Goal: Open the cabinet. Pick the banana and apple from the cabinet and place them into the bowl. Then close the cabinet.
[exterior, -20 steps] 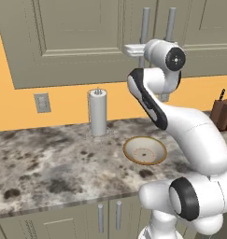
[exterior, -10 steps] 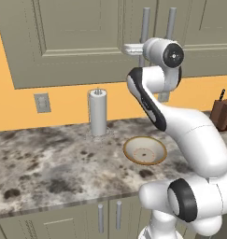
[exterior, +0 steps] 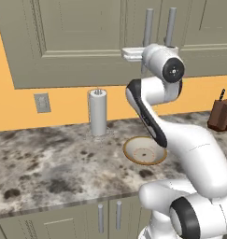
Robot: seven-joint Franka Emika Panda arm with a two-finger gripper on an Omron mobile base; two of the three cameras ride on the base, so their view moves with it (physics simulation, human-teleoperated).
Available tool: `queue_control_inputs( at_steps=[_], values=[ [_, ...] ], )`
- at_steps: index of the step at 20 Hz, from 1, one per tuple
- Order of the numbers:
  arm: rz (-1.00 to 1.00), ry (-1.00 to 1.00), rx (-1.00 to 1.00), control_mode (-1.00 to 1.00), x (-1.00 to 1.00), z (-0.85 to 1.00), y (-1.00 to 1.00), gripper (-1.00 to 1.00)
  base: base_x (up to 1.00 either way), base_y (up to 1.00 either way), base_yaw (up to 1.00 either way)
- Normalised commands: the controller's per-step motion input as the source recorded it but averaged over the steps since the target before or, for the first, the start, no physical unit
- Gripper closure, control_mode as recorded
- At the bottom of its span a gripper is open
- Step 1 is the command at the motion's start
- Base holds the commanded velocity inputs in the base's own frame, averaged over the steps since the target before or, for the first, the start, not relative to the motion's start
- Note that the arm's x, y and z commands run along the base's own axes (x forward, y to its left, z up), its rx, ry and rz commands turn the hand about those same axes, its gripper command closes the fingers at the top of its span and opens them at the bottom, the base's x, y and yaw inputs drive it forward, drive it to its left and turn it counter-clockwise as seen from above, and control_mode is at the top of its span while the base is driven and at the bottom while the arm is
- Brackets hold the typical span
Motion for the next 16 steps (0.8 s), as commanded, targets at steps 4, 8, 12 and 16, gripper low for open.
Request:
queue_control_inputs(
  at_steps=[4,8,12,16],
  values=[
    [0.00,-0.14,-0.01,-1.00,-0.78,0.40,0.71,1.00,0.00,0.00,0.00],
    [-0.02,-0.09,-0.04,-1.00,-0.78,0.55,0.94,1.00,0.00,0.00,0.00],
    [-0.06,-0.06,-0.11,-1.00,-0.70,0.64,1.00,1.00,0.00,0.00,0.00],
    [-0.09,-0.01,-0.13,-1.00,-0.77,0.60,1.00,1.00,0.00,0.00,0.00]
  ],
)
